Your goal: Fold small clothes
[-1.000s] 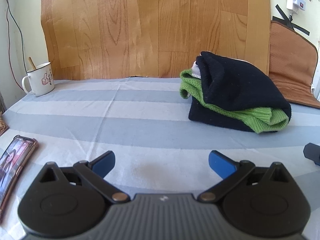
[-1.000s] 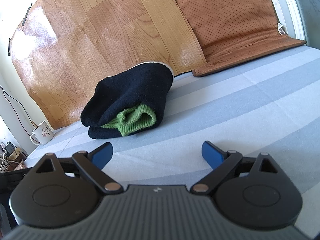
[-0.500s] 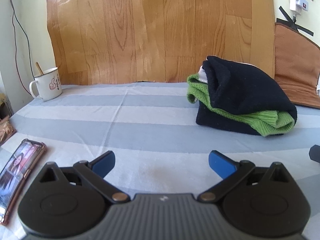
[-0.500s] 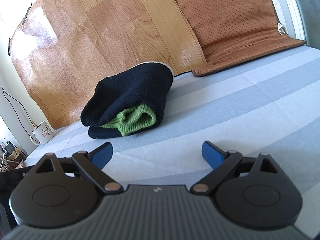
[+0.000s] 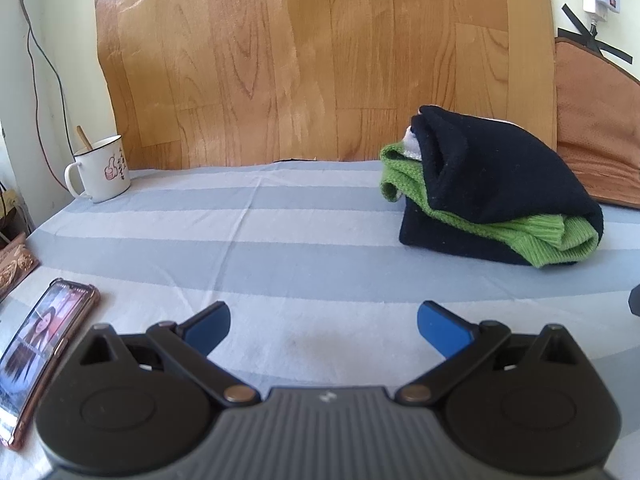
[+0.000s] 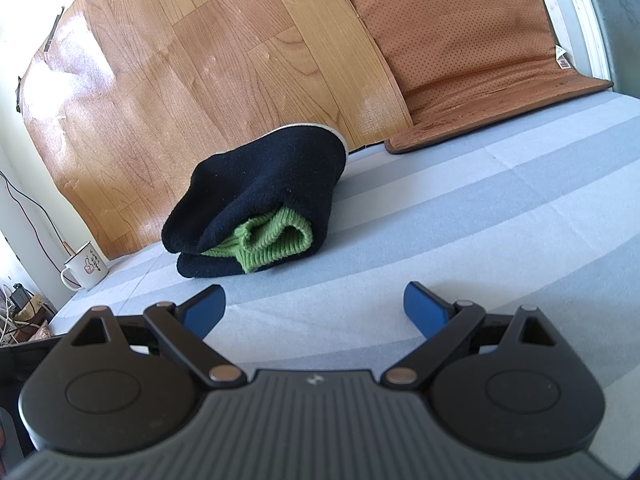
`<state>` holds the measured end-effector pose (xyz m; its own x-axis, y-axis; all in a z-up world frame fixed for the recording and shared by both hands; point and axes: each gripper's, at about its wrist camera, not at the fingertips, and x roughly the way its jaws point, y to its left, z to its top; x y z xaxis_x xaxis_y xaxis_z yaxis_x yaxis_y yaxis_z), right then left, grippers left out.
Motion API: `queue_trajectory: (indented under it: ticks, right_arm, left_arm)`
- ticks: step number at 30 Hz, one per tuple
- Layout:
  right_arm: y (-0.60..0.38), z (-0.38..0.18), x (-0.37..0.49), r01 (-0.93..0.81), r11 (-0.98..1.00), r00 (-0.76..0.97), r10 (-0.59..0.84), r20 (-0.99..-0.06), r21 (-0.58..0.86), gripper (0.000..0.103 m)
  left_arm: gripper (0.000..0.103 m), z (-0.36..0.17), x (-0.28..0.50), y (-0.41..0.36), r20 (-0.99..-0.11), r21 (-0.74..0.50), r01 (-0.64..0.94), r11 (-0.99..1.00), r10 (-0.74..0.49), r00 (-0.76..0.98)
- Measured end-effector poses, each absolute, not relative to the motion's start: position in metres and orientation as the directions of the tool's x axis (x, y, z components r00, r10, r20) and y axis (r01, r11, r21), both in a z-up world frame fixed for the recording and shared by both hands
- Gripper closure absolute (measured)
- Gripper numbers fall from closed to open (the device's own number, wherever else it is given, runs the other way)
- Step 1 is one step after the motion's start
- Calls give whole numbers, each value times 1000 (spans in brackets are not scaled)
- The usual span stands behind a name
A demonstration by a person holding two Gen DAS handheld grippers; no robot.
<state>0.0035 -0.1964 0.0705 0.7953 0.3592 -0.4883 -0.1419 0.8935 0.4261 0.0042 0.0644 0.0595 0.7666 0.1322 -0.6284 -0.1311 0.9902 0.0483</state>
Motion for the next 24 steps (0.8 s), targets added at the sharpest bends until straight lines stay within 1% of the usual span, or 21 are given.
queue_trajectory:
  ticks: [14,24]
  right_arm:
    - [-197,71,3,-142,893,795,359,-488,427,6]
    - [-196,70,3,-141,893,795,359,-488,427,6]
  left_arm:
    - [0,62,1,61,-610,53,-105,993,115,784]
    - [0,61,1,63,-619,48,-112,993,118,777]
